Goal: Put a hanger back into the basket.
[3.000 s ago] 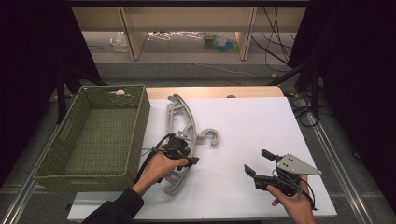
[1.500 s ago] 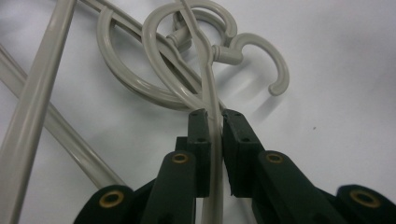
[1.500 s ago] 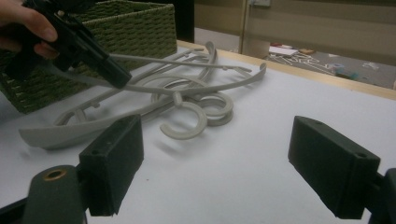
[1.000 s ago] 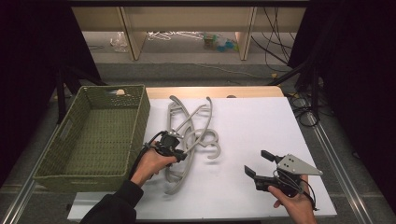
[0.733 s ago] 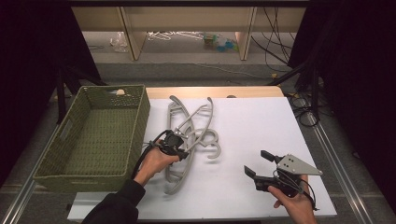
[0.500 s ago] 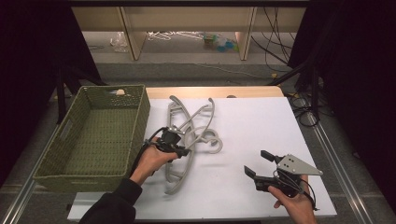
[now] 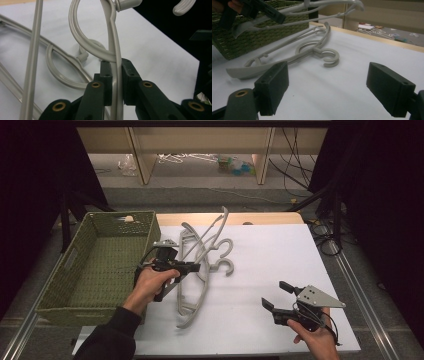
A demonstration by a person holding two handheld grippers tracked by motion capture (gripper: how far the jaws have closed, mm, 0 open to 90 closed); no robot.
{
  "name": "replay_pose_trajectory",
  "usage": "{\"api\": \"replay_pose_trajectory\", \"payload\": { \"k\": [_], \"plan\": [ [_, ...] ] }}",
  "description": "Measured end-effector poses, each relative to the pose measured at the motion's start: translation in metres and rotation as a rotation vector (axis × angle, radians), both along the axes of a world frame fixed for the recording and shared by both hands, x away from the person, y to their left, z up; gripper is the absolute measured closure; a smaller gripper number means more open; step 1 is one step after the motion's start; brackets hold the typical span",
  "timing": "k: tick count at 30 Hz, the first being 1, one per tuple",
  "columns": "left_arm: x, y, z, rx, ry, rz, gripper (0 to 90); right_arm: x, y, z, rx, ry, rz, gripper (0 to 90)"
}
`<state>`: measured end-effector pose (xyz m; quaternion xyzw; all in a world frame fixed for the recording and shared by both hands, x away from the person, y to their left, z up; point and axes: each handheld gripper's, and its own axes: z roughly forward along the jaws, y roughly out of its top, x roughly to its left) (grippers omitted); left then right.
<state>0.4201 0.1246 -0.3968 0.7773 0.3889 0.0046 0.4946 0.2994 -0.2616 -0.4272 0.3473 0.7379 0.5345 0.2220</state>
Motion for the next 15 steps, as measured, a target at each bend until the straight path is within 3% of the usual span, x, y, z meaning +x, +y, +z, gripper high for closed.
{"api": "replay_pose_trajectory", "payload": {
  "k": [2, 5, 7, 9, 10, 11, 12, 13, 14, 15],
  "plan": [
    [-0.004, 0.002, 0.008, 0.025, -0.026, -0.001, 80.7, 0.001, 0.001, -0.001, 0.016, -0.005, -0.001, 19.2],
    [-0.011, 0.01, 0.019, -0.017, -0.039, -0.004, 80.6, 0.001, 0.001, -0.001, 0.016, -0.006, 0.001, 19.2],
    [-0.016, 0.015, 0.027, -0.011, -0.062, -0.008, 80.7, 0.0, 0.0, 0.0, -0.008, 0.002, -0.005, 19.2],
    [-0.02, 0.022, 0.035, -0.011, -0.087, -0.001, 80.7, 0.0, 0.001, 0.0, 0.003, 0.007, 0.007, 19.2],
    [-0.001, 0.042, 0.044, 0.215, -0.418, -0.038, 80.7, 0.0, 0.0, 0.0, -0.006, 0.008, 0.001, 19.2],
    [-0.023, 0.03, 0.043, -0.028, -0.107, 0.007, 80.7, 0.0, 0.0, 0.0, -0.007, 0.002, 0.0, 19.2],
    [-0.005, 0.046, 0.049, 0.146, -0.375, -0.071, 80.7, 0.001, 0.001, -0.001, 0.019, -0.006, 0.004, 19.2],
    [-0.01, 0.047, 0.051, 0.091, -0.328, -0.078, 80.7, 0.0, 0.0, 0.0, -0.006, 0.002, -0.002, 19.2],
    [-0.024, 0.042, 0.053, -0.017, -0.161, 0.014, 80.7, 0.0, 0.0, 0.0, -0.004, 0.01, -0.002, 19.2],
    [-0.026, 0.045, 0.057, -0.019, -0.168, 0.018, 80.8, 0.0, 0.0, 0.0, -0.005, 0.003, -0.002, 19.2]
  ]
}}
